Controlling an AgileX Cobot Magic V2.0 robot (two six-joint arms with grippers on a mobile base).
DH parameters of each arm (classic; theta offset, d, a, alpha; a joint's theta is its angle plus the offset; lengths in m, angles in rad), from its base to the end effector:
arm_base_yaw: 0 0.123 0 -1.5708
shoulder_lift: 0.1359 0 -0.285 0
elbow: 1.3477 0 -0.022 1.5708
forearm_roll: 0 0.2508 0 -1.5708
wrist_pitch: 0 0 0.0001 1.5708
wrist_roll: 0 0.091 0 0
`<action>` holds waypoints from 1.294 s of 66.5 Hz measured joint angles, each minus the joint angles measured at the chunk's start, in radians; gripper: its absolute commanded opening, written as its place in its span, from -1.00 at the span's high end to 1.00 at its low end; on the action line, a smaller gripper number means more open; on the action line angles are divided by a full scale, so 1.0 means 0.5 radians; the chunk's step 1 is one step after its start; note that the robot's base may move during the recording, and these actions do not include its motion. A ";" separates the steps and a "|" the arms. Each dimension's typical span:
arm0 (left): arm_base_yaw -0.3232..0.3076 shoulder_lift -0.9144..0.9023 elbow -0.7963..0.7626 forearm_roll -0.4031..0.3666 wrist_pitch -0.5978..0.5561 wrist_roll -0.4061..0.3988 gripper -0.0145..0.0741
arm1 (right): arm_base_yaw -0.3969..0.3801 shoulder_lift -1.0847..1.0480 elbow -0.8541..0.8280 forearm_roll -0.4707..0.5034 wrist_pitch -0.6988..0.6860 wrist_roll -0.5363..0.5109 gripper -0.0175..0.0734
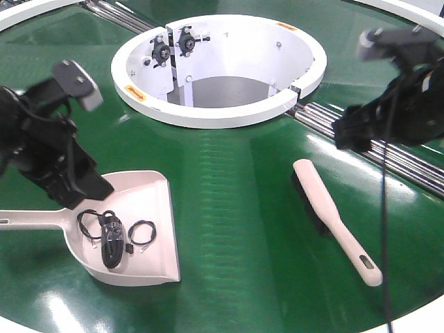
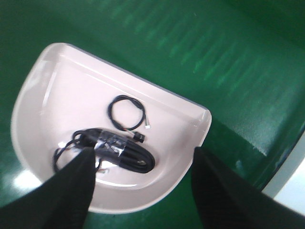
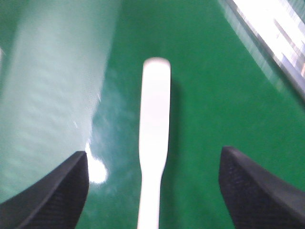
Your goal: Clean and inspect green conveyor with broom and dustpan
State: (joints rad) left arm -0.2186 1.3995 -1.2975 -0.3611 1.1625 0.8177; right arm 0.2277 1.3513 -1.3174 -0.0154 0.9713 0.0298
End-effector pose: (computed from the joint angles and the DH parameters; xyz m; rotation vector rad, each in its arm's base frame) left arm 0.2629 -0.0887 0.3474 1.2209 2.3504 -0.3045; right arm 0.2737 0.0622 0.3700 -0.2515 2.4781 0.0889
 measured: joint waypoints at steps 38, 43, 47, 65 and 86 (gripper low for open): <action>0.000 -1.495 0.755 0.299 -1.010 -0.759 -0.13 | 0.000 -1.342 1.017 0.002 -0.857 -0.143 -0.54; 0.000 -1.731 0.986 0.317 -1.207 -0.760 -0.13 | 0.000 -1.559 1.201 0.002 -1.009 -0.164 -0.54; 0.000 -1.910 1.178 0.327 -1.316 -0.765 -0.13 | 0.000 -1.722 1.334 0.002 -1.111 -0.169 -0.54; 0.000 -2.763 1.752 0.305 -1.594 -0.785 -0.13 | 0.000 -2.369 1.827 0.000 -1.409 -0.180 -0.54; 0.000 -2.828 2.164 0.290 -1.548 -0.790 0.01 | 0.000 -2.459 2.147 0.005 -1.432 -0.180 -0.40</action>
State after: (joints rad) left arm -0.2186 -0.0144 -0.2157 -0.2159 0.3884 0.4225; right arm 0.2277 0.1216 -0.2437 -0.0128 0.2553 -0.0602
